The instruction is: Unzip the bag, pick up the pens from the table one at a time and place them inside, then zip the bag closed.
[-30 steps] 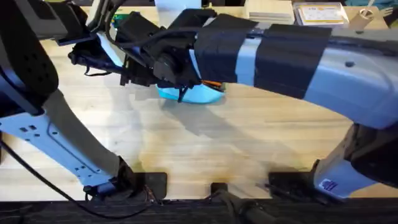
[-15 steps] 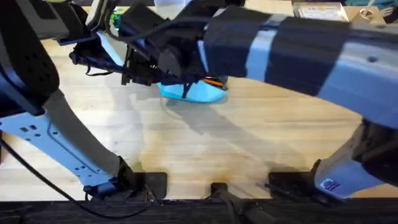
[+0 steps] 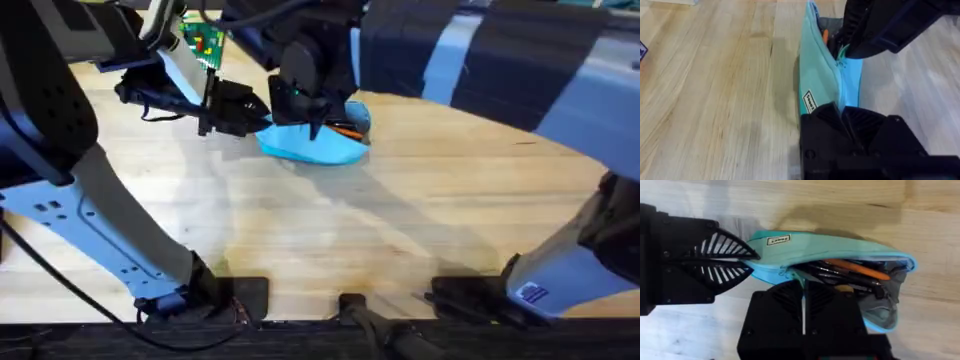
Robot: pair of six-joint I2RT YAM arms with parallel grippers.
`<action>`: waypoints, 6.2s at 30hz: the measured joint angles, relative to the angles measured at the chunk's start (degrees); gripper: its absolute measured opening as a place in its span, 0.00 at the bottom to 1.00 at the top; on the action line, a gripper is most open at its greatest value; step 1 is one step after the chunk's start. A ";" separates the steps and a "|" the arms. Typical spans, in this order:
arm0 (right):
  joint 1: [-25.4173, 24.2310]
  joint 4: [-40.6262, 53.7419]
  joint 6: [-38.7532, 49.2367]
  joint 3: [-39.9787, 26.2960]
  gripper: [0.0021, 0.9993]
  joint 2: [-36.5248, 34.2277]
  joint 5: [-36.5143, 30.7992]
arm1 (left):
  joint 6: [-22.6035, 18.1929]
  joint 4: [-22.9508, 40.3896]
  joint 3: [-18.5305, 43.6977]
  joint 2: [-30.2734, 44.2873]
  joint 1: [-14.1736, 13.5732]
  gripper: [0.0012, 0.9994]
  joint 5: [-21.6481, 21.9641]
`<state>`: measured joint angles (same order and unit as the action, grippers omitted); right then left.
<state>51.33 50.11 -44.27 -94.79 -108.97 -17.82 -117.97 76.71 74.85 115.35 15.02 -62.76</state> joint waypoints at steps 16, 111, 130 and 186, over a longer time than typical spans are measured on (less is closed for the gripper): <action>-8.56 9.70 1.94 -0.21 0.03 0.07 3.75 | 0.00 -0.48 0.00 0.00 0.29 0.04 1.14; -30.02 16.97 10.04 0.07 0.03 10.94 1.19 | 0.02 -0.42 0.00 0.00 0.72 0.04 2.58; -21.01 19.78 7.22 2.73 1.00 21.78 -1.51 | 0.02 -0.42 0.00 0.00 0.72 0.04 2.58; -20.37 -0.63 -2.06 21.84 1.00 27.96 11.69 | 0.02 -0.42 0.00 0.00 0.72 0.04 2.58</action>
<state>30.96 49.48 -46.33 -72.95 -81.01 -6.13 -117.95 76.29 74.85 115.35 15.75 -60.18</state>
